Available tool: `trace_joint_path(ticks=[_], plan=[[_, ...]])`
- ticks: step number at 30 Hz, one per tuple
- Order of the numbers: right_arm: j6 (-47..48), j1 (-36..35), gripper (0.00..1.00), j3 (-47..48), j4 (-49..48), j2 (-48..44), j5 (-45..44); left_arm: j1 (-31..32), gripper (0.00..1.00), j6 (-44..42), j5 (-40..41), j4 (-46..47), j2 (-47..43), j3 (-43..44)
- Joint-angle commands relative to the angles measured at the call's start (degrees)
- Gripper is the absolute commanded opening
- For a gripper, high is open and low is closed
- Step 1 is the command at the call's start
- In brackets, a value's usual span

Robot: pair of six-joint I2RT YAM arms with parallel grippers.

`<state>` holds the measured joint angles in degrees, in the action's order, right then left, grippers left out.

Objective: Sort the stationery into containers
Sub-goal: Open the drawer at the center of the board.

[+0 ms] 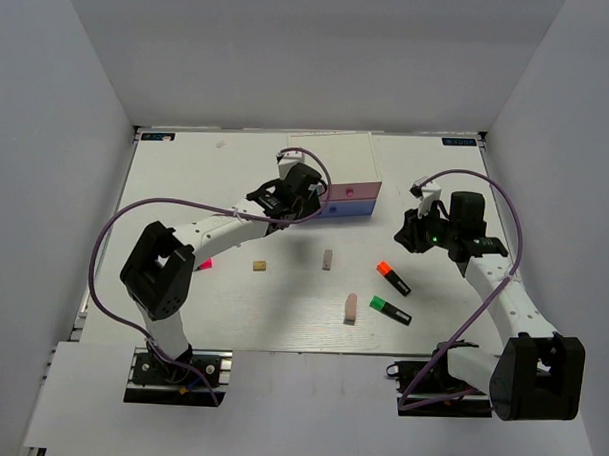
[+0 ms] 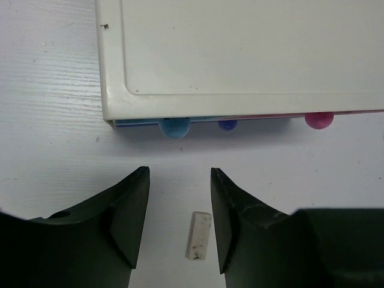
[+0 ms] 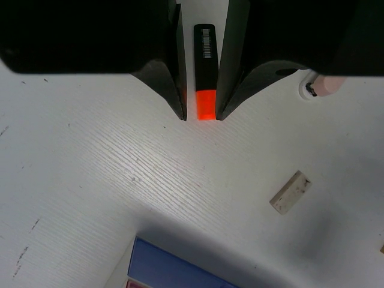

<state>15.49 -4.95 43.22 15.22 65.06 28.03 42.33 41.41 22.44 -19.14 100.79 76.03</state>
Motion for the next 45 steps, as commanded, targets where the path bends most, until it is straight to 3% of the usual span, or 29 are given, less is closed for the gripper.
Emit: trace_joint_path(ticks=[1, 25, 30, 37, 45], plan=[[-0.20, 0.11, 0.31, -0.42, -2.04, -1.34, -0.08, -0.05, 0.55, -0.44, 0.15, 0.93, 0.11, 1.32], [0.42, 0.03, 0.34, -1.47, -2.92, -0.90, -1.05, -0.05, 0.54, -2.03, 11.58, 10.43, 4.24, 1.84], [0.42, 0.03, 0.35, -1.65, -2.92, -0.81, -1.14, -0.05, 0.43, -2.03, 12.72, 11.48, 4.76, 1.84], [0.42, 0.12, 0.35, -2.00, -3.00, -0.81, -1.31, -0.05, 0.14, -2.03, 12.64, 12.10, 4.76, 1.31], [1.21, -0.06, 0.37, -2.27, -2.83, -1.16, -0.96, 2.23, 0.04, 0.69, 6.30, 11.05, 0.29, -8.24]])
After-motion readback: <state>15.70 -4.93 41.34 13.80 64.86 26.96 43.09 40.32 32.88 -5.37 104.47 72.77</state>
